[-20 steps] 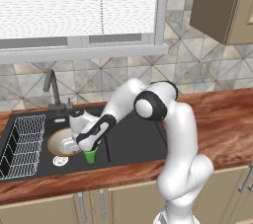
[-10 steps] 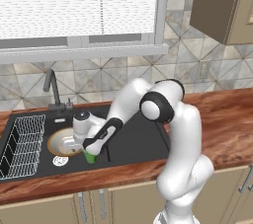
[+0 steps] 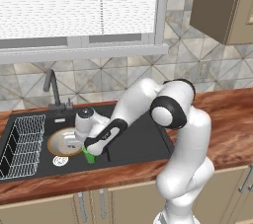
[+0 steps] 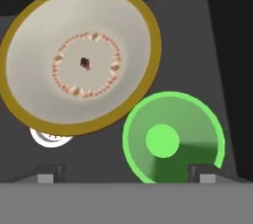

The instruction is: Remove the mango and pear from the sink. Then move the bowl and cup from the counter to the sink for washing.

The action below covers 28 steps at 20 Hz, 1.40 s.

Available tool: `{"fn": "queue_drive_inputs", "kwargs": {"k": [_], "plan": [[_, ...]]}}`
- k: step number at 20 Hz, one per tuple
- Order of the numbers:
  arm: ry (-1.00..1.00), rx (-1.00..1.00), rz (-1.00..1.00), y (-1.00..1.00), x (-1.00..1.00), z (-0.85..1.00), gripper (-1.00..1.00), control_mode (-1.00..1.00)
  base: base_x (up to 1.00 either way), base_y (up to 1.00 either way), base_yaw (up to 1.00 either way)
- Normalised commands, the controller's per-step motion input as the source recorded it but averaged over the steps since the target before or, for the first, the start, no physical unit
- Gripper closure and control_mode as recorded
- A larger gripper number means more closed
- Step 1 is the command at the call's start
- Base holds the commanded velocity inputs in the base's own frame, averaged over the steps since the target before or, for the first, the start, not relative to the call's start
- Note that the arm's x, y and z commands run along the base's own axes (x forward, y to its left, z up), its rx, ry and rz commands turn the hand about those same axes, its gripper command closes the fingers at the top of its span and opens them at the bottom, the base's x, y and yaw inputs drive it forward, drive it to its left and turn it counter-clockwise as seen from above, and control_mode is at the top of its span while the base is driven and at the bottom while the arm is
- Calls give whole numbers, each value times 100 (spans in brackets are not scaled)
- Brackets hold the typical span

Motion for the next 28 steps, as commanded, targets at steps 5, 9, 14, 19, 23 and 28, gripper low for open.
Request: {"fn": "queue_drive_inputs", "kwargs": {"k": [5, 9, 14, 19, 23, 28], "plan": [[1, 0, 0, -10, -1, 53, -100, -100, 0, 0, 0], [0, 0, 0, -14, -2, 50, -100, -100, 0, 0, 0], [0, 0, 0, -18, -2, 48, -100, -100, 0, 0, 0], [1, 0, 0, -25, -7, 47, -100, -100, 0, 0, 0], [0, 0, 0, -27, -7, 49, -100, -100, 0, 0, 0], [0, 0, 0, -31, -10, 44, -100, -100, 0, 0, 0]]}}
